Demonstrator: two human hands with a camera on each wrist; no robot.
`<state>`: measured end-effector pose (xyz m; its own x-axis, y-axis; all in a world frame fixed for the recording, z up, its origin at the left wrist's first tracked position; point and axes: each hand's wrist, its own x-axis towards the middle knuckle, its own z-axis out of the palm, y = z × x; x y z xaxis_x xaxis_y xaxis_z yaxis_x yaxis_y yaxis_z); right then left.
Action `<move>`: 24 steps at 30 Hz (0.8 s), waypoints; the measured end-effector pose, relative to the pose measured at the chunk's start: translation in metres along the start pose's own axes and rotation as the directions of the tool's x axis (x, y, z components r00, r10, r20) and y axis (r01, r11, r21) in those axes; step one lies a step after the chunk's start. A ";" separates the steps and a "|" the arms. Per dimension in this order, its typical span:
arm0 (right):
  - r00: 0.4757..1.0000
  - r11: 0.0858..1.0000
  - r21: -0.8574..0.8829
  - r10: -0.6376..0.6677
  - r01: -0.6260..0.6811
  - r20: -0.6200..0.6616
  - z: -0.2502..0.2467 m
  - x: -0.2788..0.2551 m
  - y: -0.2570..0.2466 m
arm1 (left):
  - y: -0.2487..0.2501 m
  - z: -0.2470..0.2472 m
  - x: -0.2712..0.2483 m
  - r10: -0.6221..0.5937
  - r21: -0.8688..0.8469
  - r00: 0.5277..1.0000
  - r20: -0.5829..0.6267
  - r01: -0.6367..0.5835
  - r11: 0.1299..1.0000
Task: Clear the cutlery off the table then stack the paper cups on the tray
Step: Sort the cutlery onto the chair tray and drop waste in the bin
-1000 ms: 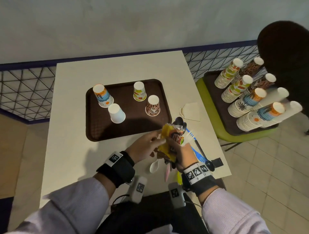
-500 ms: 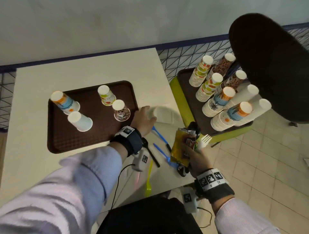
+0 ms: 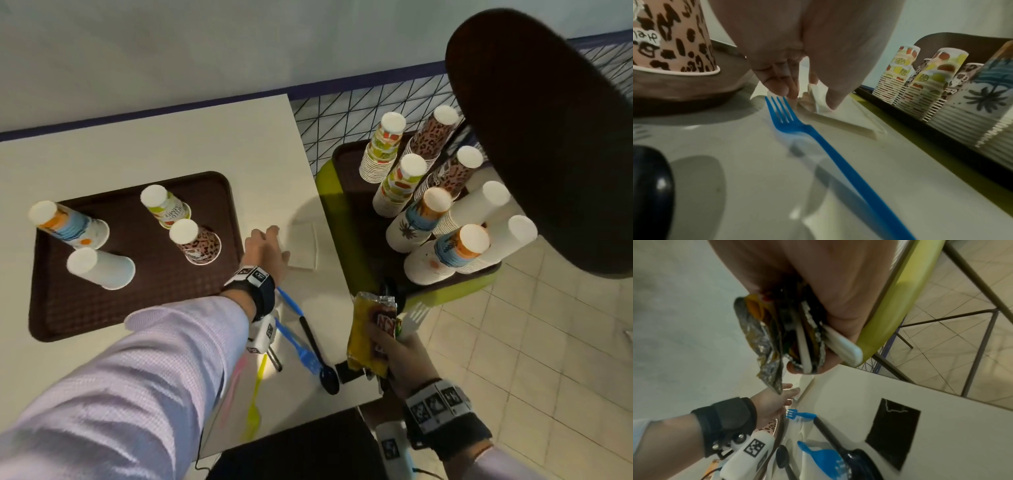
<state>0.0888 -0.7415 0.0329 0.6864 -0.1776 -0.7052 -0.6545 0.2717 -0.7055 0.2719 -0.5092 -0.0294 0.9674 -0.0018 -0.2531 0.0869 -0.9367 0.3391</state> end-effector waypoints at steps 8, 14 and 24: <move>1.000 0.999 0.041 0.004 -0.005 0.012 0.003 0.007 -0.011 | 0.004 -0.009 0.003 -0.135 -0.201 0.986 0.098 0.153 0.968; 0.998 1.000 -0.011 0.004 -0.003 0.063 0.016 0.003 -0.039 | 0.019 -0.038 -0.049 -0.141 -0.582 0.978 0.152 0.204 0.787; 0.976 0.992 0.118 0.023 -0.050 0.218 0.046 -0.012 -0.058 | 0.038 -0.054 -0.153 0.040 -0.825 0.935 0.353 0.291 0.485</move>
<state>0.1332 -0.7112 0.0858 0.7237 0.0388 -0.6890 -0.6459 0.3898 -0.6564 0.1404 -0.5254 0.0712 0.8239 -0.1626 -0.5430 0.5196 -0.1659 0.8381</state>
